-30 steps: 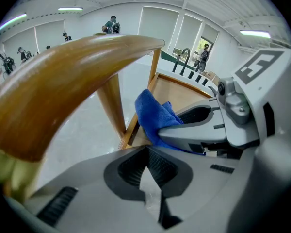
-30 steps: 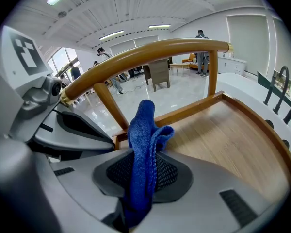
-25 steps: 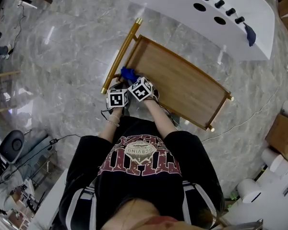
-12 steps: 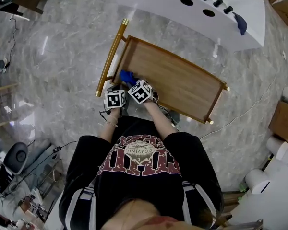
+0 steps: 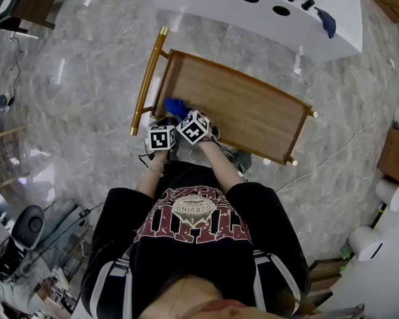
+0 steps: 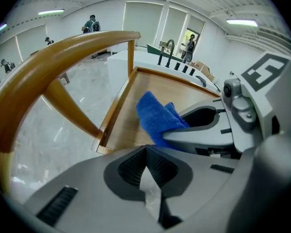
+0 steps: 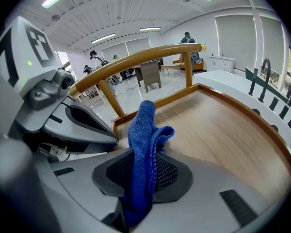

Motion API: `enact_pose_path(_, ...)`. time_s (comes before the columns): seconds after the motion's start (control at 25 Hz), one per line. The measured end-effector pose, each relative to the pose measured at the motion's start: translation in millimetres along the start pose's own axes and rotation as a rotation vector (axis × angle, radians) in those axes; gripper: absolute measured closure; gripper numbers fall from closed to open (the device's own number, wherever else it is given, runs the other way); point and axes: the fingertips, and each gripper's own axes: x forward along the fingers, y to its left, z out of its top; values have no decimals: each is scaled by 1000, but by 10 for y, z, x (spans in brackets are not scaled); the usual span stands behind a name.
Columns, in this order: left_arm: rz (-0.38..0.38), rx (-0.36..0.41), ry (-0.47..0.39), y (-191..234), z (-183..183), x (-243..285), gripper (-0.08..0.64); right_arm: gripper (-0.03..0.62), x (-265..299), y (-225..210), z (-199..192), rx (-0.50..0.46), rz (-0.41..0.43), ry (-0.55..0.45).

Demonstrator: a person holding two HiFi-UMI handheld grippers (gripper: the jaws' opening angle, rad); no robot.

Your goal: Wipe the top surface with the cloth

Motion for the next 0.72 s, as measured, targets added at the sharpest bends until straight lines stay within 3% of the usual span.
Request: enact_pose_path(0.72,-55,129,21,-436,68,149,511,497,-255,-188,-295,71,-54,-19)
